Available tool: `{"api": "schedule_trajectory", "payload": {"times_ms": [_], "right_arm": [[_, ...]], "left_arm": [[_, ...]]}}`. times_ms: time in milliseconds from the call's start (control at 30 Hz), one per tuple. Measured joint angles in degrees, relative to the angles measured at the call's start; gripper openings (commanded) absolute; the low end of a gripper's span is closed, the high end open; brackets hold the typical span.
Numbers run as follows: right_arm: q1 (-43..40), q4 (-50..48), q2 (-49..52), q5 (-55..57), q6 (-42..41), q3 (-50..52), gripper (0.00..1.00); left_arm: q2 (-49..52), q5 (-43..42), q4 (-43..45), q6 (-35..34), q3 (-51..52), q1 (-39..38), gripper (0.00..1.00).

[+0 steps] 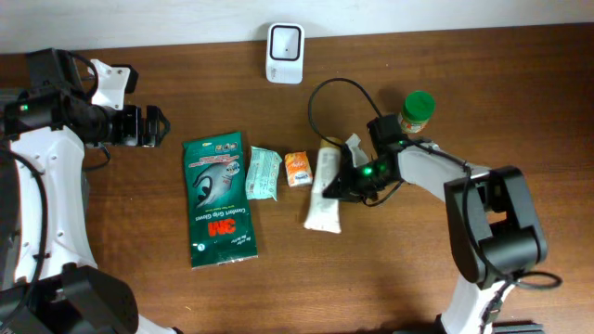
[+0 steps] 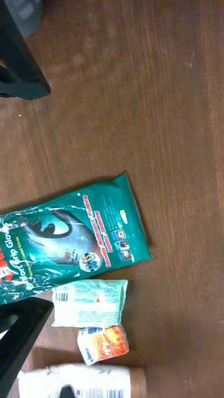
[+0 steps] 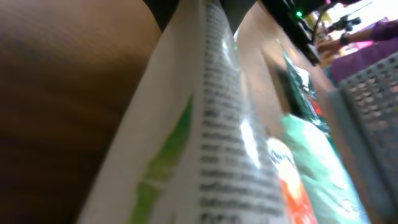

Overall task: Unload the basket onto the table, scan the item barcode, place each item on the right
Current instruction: 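Grasp the white tube with the right gripper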

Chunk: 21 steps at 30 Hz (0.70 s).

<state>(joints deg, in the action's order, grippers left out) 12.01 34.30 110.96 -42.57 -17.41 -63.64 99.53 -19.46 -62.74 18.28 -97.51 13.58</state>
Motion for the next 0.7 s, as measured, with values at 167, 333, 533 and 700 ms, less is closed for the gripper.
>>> {"api": "schedule_trajectory", "payload": {"times_ms": [167,333,533,700], "right_arm": [[0.7,22.6,-4.2,22.8,1.3,-9.7,0.04],[6.5,24.0,-3.3,39.8,1.7,-10.8,0.05],[8.0,23.1,2.0,40.6,2.4,-11.4,0.34],[7.9,24.2,2.3,38.7,2.1,-12.1,0.04]], "left_arm": [[0.0,0.0,0.0,0.0,0.0,0.0,0.99],[0.0,0.0,0.0,0.0,0.0,0.0,0.99],[0.0,0.0,0.0,0.0,0.0,0.0,0.99],[0.0,0.0,0.0,0.0,0.0,0.0,0.99]]}}
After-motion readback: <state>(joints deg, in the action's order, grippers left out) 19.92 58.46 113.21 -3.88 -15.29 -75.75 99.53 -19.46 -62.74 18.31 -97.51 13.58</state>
